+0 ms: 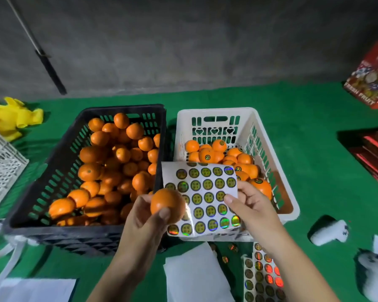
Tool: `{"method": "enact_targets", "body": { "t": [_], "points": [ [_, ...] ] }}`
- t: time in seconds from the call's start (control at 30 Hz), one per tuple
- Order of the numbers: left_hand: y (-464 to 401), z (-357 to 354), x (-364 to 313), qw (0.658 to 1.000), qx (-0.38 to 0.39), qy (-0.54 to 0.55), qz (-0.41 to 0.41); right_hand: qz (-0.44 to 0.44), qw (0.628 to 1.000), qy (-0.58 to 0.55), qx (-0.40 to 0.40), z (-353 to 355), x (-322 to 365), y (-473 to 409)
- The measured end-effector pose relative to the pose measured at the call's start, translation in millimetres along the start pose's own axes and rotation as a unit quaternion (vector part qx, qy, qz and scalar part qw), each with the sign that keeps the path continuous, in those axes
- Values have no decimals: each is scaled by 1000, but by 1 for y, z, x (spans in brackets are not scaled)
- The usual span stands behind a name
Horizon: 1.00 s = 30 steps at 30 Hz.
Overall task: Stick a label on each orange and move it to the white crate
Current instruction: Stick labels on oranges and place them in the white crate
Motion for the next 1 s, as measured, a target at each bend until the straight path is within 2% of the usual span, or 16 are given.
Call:
{"method": "enact_targets", "body": {
  "t": [0.07,0.13,0.17,0.33,0.57,0.73,0.87,0.93,1.0],
  "points": [
    [5,6,3,1000,-9,-14,-2,62,991,114,-42,3,5,10],
    [10,6,2,1000,-1,-22,-14,165,939,282,-104,3,26,23],
    [12,5,1,999,10,-30,-22,214,913,326,-117,-2,38,31],
    [27,-8,-3,989,84,-109,-47,317,876,360,-43,-40,75,57],
    [48,-29,-8,981,152,-113,-47,297,914,277,-30,-45,96,59],
    [57,-38,-15,978,165,-115,-62,361,882,304,-4,-41,112,68],
    [61,-42,-21,974,170,-122,-83,350,882,315,27,-41,109,68],
    [63,-45,-23,972,174,-129,-91,319,899,297,36,-39,102,66],
    [63,-47,-25,972,176,-130,-90,262,933,242,48,-32,95,62]
  ]
}}
Point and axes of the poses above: each hand's wrist, its own y-axis away from the middle knuckle, its own z-axis out of the back of the hand, x = y × z, the point moved 10 cm from there along -y, towards the middle knuckle, and after that the axes turned 11 degrees about -x, right-handed, at the moved point
